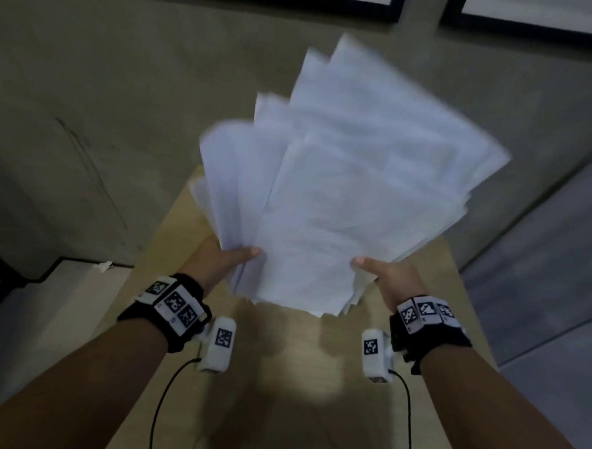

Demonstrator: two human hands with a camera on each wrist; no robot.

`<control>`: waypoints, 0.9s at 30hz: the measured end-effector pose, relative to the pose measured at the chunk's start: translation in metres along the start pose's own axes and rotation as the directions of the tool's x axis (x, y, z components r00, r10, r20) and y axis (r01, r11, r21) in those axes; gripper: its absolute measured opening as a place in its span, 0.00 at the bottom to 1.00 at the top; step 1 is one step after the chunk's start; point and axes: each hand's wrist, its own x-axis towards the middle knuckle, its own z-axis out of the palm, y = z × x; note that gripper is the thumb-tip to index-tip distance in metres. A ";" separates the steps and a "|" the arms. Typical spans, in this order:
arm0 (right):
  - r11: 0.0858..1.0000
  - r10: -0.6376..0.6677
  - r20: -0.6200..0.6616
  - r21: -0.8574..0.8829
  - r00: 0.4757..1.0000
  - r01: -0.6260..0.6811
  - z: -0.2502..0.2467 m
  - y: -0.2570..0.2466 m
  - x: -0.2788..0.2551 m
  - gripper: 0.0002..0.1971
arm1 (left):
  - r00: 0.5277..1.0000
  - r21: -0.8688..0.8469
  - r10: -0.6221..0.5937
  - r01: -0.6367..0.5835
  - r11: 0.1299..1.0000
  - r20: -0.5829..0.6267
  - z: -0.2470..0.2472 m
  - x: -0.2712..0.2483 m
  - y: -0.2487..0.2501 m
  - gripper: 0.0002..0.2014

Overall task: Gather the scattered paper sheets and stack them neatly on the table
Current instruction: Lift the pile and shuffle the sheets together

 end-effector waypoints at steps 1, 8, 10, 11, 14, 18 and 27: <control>1.000 0.019 0.009 0.013 1.000 -0.019 0.003 0.007 0.000 0.07 | 1.000 0.023 -0.020 0.020 1.000 0.000 0.002 0.000 -0.008 0.27; 0.991 -0.008 -0.038 0.132 0.999 0.013 0.015 0.005 0.003 0.15 | 0.993 0.126 0.012 0.003 0.992 -0.121 0.011 0.009 -0.007 0.15; 0.987 -0.073 -0.042 0.144 0.996 0.078 0.013 -0.008 0.006 0.13 | 0.990 0.116 0.080 -0.066 0.991 -0.116 0.009 0.012 0.008 0.12; 0.982 -0.101 -0.043 0.156 0.994 0.107 0.012 -0.015 0.007 0.11 | 0.988 0.097 0.112 -0.102 0.990 -0.106 0.007 0.014 0.015 0.12; 0.972 -0.166 -0.028 0.167 0.986 0.168 0.009 -0.025 0.011 0.11 | 0.983 0.056 0.168 -0.164 0.985 -0.071 -0.001 0.016 0.023 0.14; 0.969 -0.169 0.026 0.186 0.985 0.162 0.010 -0.016 0.017 0.13 | 0.987 0.049 0.160 -0.159 0.986 -0.016 -0.003 0.019 0.012 0.17; 0.941 -0.190 0.071 0.298 0.979 0.162 0.012 -0.035 0.034 0.14 | 0.981 -0.029 0.182 -0.184 0.982 -0.068 0.008 0.031 0.030 0.18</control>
